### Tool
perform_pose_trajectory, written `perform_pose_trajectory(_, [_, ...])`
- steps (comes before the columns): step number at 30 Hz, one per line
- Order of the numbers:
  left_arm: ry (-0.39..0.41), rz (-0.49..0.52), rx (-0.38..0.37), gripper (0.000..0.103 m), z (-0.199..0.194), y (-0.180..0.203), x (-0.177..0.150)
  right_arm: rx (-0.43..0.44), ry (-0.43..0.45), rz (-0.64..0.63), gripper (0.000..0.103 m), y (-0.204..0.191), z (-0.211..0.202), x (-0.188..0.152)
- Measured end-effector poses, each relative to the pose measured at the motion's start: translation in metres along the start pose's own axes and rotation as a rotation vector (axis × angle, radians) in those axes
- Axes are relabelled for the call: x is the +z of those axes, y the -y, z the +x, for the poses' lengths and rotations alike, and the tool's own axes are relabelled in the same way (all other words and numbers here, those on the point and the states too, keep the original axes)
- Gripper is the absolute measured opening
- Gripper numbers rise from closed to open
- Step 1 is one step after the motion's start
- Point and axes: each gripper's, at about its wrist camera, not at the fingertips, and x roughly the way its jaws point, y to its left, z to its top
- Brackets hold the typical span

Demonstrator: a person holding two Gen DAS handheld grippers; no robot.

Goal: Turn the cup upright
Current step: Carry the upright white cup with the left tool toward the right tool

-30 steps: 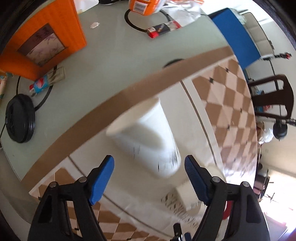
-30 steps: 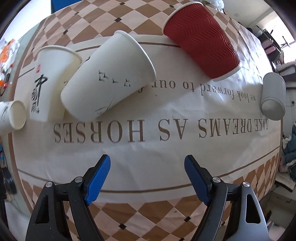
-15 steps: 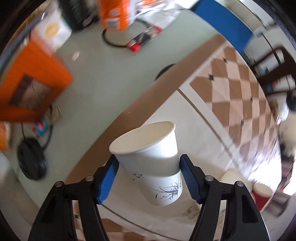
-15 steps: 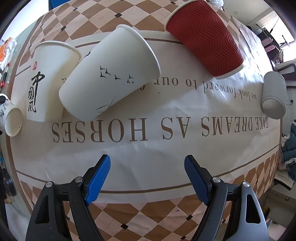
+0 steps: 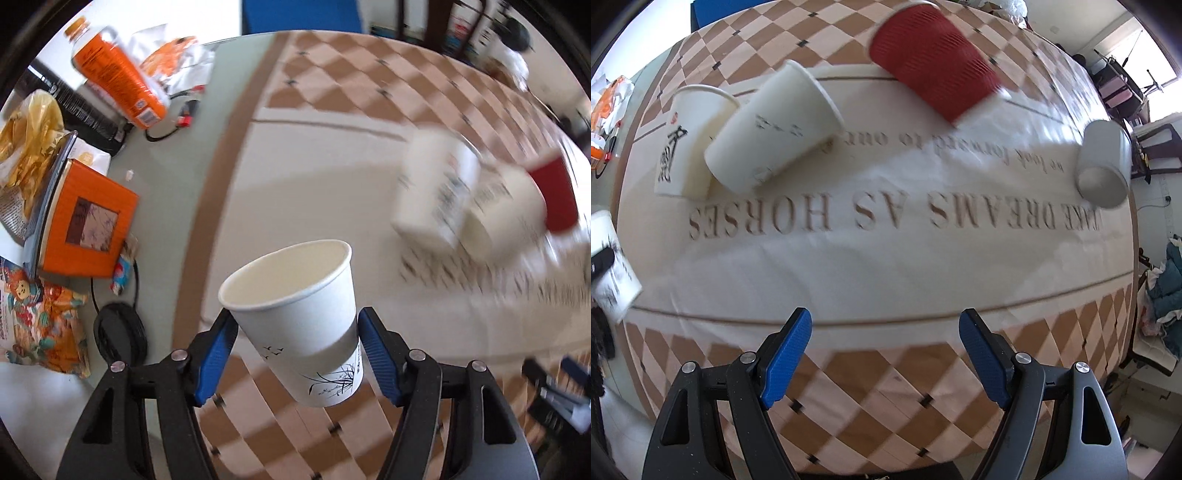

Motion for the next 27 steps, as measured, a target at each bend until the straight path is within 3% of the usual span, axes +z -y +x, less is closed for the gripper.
perform_pose_trajectory(10, [-0.049,0.165,-0.076,0.064,-0.022,0.115,-0.063,0.006,-0.050,0.051,0.084,0.107,0.018,-0.028])
perform_pose_trajectory(20, [-0.147,0.350,-0.134,0.064,-0.008,0.238,-0.086,0.006,-0.102,0.163,0.084,0.210,0.052,-0.045])
perform_pose_trajectory(24, [-0.217,0.397,-0.152,0.064,0.009,0.266,-0.088,0.015,-0.110,0.191,0.084,0.234,0.062,-0.045])
perform_pose_trajectory(27, [-0.207,0.430,-0.139,0.066,0.011,0.279,-0.086,0.017,-0.112,0.206,0.084,0.254,0.069,-0.045])
